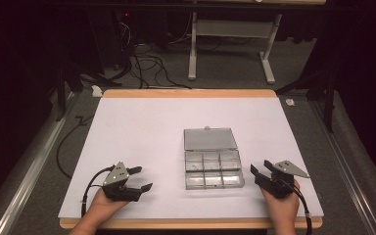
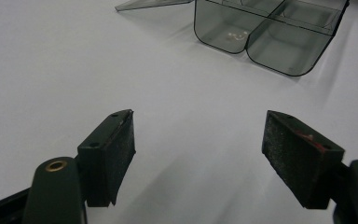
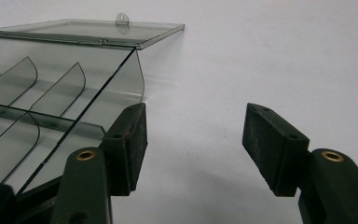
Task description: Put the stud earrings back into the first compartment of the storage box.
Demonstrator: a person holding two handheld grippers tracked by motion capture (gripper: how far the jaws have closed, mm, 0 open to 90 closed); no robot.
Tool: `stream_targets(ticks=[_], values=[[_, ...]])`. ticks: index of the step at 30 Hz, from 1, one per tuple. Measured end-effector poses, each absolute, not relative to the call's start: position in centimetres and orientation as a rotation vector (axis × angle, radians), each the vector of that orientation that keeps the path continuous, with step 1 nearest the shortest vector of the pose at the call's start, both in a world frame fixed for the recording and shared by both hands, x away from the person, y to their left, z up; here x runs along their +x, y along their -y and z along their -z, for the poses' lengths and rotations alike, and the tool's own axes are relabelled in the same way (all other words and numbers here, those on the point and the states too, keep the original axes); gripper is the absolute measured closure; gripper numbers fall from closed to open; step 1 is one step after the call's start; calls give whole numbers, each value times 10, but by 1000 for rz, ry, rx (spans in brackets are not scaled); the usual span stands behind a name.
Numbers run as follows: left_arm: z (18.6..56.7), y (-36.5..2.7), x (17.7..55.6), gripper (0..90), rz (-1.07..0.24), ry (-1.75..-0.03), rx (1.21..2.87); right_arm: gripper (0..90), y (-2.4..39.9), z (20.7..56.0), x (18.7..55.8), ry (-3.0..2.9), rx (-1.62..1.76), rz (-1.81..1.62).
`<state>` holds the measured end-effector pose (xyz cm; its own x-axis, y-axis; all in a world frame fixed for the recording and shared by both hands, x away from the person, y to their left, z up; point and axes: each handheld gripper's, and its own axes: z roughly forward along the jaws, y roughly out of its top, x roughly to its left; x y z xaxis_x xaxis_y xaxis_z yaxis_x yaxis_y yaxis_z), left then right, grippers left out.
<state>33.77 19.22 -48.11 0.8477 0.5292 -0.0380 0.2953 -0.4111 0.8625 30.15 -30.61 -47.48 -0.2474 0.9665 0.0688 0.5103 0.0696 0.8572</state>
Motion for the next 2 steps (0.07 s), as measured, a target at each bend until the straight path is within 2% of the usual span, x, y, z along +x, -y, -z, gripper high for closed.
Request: stream_targets(ticks=[2], values=[[481, -192, 338, 260, -296, -602, 2026, 405, 305, 475, 302, -1817, 1462, -1081]])
